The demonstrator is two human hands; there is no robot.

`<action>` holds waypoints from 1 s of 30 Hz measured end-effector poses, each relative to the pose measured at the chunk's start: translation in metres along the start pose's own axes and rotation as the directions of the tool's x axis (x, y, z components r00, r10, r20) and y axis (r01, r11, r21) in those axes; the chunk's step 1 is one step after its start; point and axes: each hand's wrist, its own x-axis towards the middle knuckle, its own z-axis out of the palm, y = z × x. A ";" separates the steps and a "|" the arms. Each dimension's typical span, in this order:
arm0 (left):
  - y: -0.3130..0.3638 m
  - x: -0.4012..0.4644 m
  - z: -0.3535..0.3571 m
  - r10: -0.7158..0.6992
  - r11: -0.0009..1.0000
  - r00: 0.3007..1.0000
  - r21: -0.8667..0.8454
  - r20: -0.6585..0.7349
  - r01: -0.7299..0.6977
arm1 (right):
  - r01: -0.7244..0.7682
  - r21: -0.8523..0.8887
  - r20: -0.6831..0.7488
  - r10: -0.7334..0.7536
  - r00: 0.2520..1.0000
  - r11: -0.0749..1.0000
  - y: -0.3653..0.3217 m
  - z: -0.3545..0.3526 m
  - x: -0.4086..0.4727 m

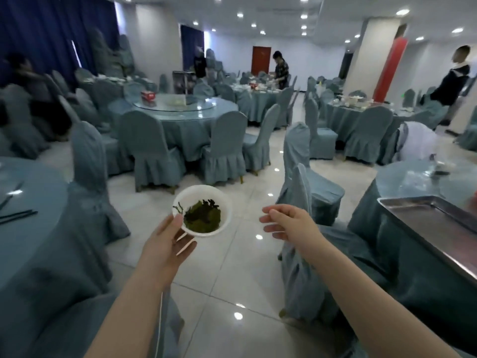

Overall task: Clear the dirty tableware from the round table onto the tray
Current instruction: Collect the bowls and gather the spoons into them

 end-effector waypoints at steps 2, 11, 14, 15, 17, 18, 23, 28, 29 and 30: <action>0.011 0.047 0.007 0.072 0.997 0.997 0.002 -0.005 -0.072 | 0.027 0.023 0.039 -0.028 0.999 0.999 -0.011 0.015 0.059; 0.059 0.208 0.009 0.235 0.970 0.941 0.002 -0.243 -0.242 | 0.075 0.018 0.246 -0.077 0.966 0.997 -0.024 0.052 0.275; 0.071 0.250 -0.009 0.258 0.960 0.899 -0.013 -0.353 -0.280 | 0.078 0.024 0.338 -0.081 0.938 0.997 -0.025 0.079 0.350; 0.075 0.264 -0.015 0.271 0.952 0.875 -0.020 -0.401 -0.304 | 0.085 0.030 0.376 -0.090 0.922 0.996 -0.028 0.092 0.376; 0.083 0.290 -0.029 0.285 0.936 0.808 -0.034 -0.516 -0.351 | 0.102 0.031 0.448 -0.105 0.888 0.994 -0.035 0.123 0.425; 0.086 0.301 -0.035 0.290 0.923 0.764 -0.042 -0.577 -0.382 | 0.112 0.038 0.497 -0.116 0.860 0.993 -0.039 0.140 0.447; 0.117 0.331 -0.058 0.343 0.825 0.547 -0.034 -0.763 -0.564 | 0.168 0.074 0.730 -0.168 0.662 0.983 -0.082 0.229 0.534; 0.143 0.345 -0.082 0.354 0.734 0.333 0.039 -0.874 -0.678 | 0.154 0.118 0.875 -0.176 0.450 0.981 -0.114 0.336 0.578; 0.147 0.349 -0.090 0.347 0.720 0.294 0.052 -0.891 -0.692 | 0.143 0.125 0.894 -0.174 0.412 0.982 -0.116 0.357 0.584; 0.151 0.353 -0.098 0.341 0.706 0.257 0.065 -0.904 -0.706 | 0.137 0.134 0.910 -0.176 0.375 0.982 -0.117 0.377 0.590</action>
